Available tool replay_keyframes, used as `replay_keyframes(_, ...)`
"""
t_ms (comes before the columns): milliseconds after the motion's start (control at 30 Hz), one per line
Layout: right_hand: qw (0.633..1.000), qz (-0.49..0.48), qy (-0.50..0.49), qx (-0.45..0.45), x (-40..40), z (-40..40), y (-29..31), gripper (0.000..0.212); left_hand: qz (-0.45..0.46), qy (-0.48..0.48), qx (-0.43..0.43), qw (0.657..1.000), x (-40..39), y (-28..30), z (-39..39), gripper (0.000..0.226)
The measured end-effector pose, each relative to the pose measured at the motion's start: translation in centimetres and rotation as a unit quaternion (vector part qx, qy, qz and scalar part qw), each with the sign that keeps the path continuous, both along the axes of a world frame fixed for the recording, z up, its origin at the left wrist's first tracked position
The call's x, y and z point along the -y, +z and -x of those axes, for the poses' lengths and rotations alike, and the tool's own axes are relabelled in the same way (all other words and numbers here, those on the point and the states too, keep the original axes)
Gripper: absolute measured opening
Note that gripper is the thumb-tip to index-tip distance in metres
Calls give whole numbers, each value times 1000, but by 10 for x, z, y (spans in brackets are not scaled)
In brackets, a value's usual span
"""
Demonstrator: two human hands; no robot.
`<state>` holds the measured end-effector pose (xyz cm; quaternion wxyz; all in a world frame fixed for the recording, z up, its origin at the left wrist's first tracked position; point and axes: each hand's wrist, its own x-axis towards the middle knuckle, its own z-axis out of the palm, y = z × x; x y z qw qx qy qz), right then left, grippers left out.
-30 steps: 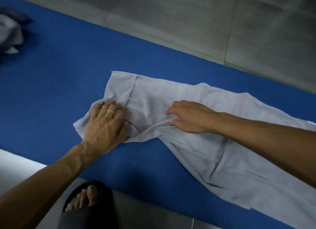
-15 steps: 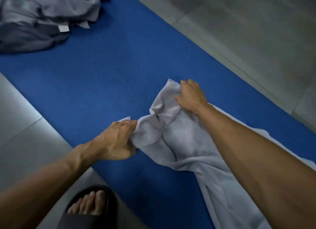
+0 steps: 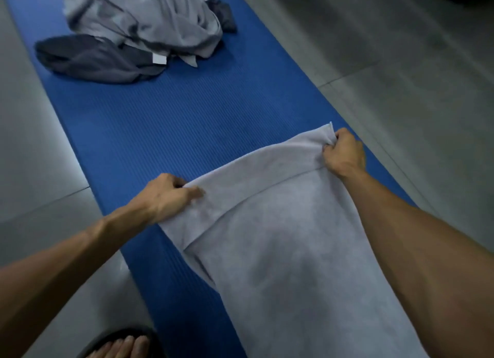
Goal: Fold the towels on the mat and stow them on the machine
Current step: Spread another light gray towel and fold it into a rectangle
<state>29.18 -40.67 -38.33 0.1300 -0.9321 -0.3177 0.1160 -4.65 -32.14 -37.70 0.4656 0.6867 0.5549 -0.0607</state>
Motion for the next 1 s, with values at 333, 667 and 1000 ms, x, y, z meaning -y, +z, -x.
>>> replay_keyframes(333, 1000, 22, 14, 11, -63, 2, -14, 45, -334, -143, -133, 922, -47, -8, 40, 51)
replay_keyframes(667, 887, -26, 436, 148, -31, 82, -42, 18, -405, -300, -20, 864, 4, -42, 37, 17)
replay_keyframes(1000, 910, -74, 396, 96, -31, 130, -30, 37, -396, -279, 20, 875, -16, -41, 3, 47)
